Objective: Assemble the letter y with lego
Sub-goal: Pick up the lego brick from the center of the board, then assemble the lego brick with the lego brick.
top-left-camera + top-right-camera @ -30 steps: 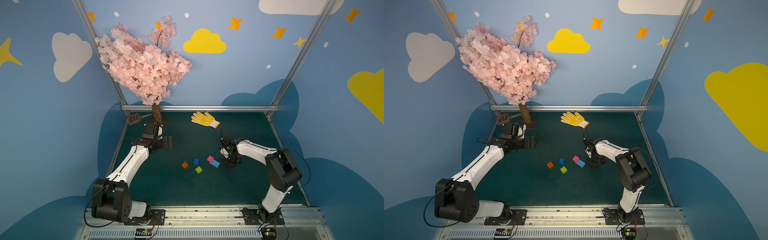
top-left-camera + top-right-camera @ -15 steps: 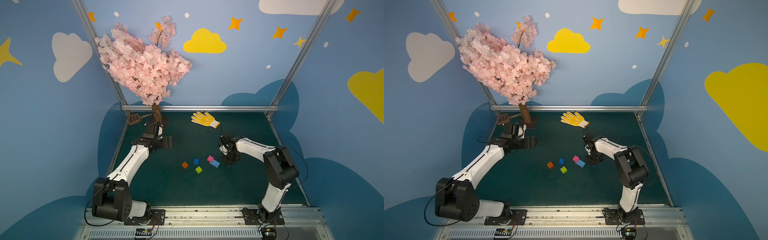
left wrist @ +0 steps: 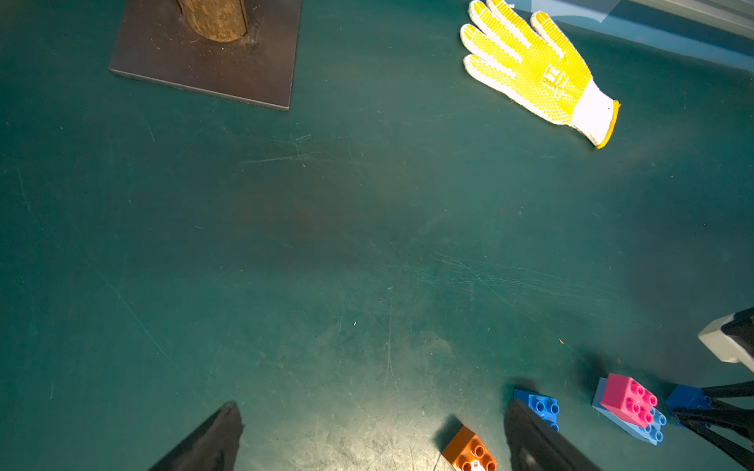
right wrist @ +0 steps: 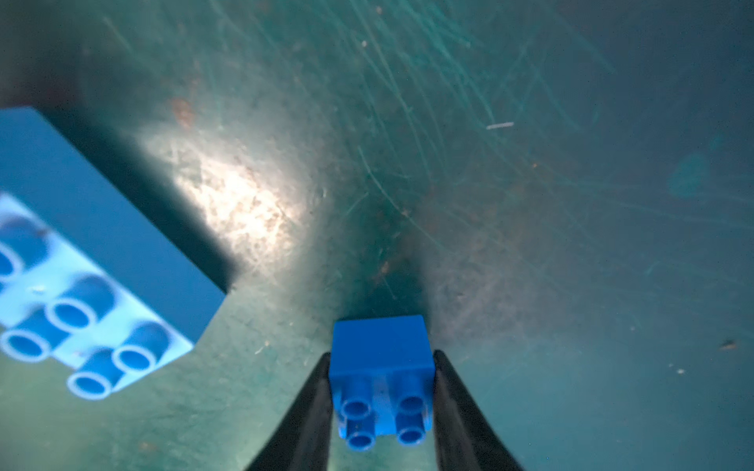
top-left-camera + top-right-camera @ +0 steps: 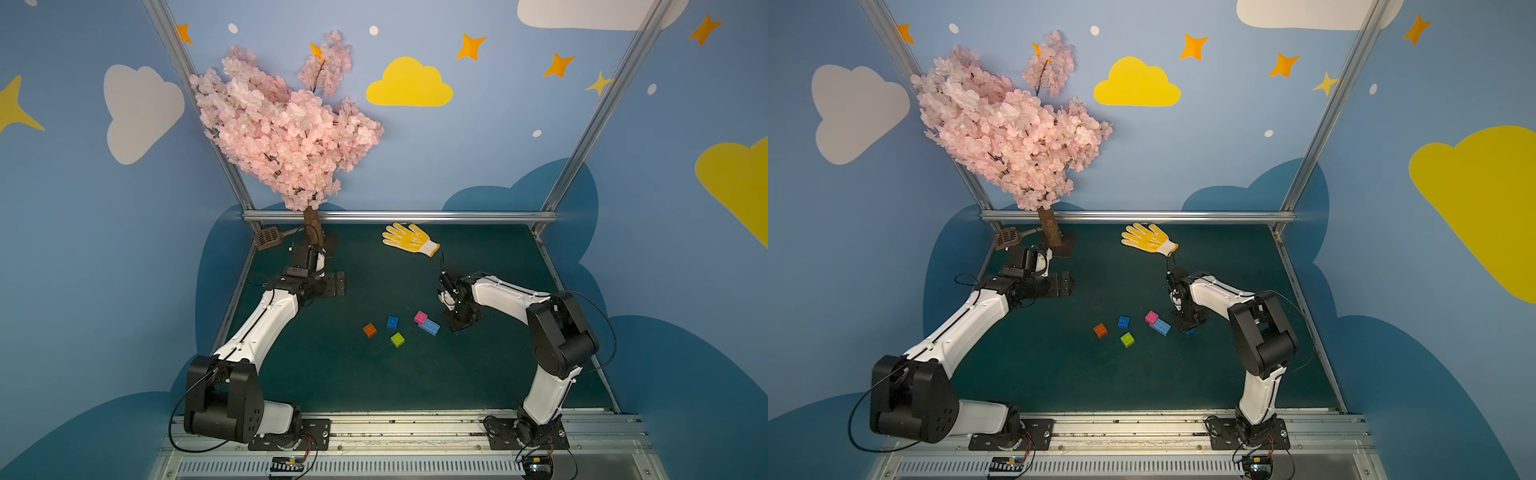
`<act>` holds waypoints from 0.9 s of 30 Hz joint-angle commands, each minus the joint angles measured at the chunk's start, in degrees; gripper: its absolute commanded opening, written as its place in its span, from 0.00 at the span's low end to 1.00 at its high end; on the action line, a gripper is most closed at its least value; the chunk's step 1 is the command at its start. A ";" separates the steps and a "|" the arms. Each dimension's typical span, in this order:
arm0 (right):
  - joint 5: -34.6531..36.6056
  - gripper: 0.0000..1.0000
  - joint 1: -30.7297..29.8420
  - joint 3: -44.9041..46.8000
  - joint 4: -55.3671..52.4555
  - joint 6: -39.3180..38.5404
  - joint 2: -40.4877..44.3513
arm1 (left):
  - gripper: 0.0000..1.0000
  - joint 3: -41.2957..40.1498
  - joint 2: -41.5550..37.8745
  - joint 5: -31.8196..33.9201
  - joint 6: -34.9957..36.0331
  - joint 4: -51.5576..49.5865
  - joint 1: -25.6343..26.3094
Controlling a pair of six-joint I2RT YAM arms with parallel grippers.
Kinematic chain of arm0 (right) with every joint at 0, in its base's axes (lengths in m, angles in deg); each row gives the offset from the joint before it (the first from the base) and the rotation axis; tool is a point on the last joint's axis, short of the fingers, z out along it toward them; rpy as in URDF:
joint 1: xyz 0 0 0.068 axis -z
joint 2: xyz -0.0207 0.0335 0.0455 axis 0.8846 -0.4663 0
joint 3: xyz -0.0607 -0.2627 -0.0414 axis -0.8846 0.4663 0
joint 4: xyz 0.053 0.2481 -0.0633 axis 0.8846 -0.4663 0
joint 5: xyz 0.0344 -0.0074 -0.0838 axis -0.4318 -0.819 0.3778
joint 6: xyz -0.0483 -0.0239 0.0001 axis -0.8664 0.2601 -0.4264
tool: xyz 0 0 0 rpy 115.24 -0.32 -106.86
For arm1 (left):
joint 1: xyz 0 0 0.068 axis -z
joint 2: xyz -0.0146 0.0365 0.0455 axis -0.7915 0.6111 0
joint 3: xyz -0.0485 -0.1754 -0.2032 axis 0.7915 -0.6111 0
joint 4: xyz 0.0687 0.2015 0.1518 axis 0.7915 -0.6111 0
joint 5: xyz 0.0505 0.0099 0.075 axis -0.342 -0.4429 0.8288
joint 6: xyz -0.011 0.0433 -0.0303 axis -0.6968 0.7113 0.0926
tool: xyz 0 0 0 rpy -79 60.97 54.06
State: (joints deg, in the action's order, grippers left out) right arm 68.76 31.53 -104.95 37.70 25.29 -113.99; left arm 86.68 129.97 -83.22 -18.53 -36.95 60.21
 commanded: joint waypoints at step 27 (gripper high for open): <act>-5.32 0.01 -7.83 -2.76 -2.82 -17.22 7.66 | 1.00 1.68 0.21 0.81 -0.21 -1.48 -0.06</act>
State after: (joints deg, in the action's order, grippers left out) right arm 63.71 24.29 -105.82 36.34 10.73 -105.19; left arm 86.68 129.97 -82.43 -18.55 -37.45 60.21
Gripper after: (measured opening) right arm 0.329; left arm 0.999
